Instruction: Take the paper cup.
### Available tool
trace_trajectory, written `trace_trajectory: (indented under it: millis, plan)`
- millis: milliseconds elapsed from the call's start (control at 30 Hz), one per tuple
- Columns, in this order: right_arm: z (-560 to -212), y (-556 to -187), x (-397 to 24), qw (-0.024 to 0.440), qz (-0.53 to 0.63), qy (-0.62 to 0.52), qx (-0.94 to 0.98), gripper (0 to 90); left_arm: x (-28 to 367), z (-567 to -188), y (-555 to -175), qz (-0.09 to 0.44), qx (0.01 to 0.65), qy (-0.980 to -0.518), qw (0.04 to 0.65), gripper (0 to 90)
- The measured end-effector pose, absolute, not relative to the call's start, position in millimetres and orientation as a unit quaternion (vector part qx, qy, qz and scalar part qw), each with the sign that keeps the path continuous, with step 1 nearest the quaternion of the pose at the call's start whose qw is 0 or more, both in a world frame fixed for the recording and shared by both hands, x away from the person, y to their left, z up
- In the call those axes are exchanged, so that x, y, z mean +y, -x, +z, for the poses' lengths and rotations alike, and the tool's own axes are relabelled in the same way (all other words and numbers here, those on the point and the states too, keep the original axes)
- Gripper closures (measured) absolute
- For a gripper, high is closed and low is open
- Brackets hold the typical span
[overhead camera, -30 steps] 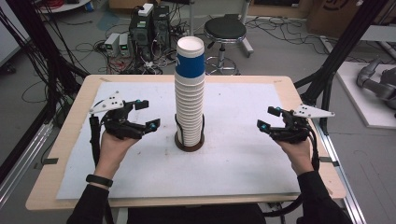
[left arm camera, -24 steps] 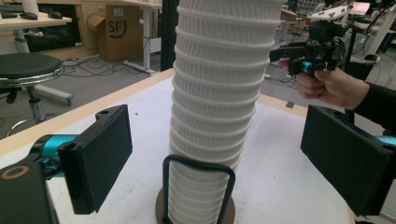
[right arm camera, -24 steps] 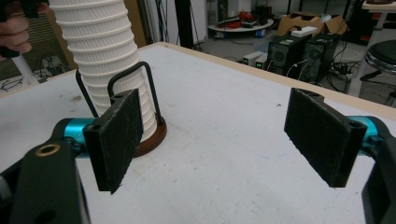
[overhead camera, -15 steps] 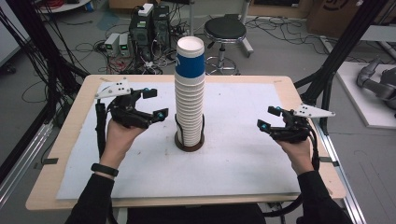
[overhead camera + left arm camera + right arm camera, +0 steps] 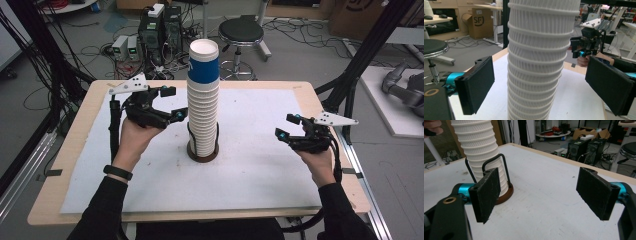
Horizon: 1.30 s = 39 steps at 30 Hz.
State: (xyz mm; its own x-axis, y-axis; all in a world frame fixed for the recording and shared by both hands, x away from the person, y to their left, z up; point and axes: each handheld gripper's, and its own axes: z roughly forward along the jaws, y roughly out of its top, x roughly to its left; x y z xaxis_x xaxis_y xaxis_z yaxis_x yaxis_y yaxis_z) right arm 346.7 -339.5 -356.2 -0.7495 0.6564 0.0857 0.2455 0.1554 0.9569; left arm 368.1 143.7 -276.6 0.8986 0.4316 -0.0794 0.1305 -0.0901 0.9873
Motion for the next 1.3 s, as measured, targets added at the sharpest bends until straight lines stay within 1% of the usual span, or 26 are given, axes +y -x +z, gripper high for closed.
trace_trajectory:
  millis: [167,633,933,1300]
  plan:
    - [-355.9,-346.4,-339.9,0.179,0.575,-0.305,0.738,19.7,133.4,-266.7,-374.9,0.119,0.185,-0.734,0.643,8.7]
    - [-356.3,-347.1,-340.8,0.174,0.576,-0.306,0.738,19.7,113.0,-256.7,-386.3,0.109,0.172,-0.735,0.647,8.7]
    - [-356.3,-347.1,-340.6,0.174,0.576,-0.304,0.738,19.7,104.4,-257.7,-392.1,0.108,0.170,-0.743,0.639,8.5]
    - [-356.6,-347.2,-338.9,0.170,0.576,-0.303,0.740,19.7,101.1,-259.9,-398.2,0.105,0.172,-0.739,0.643,8.6]
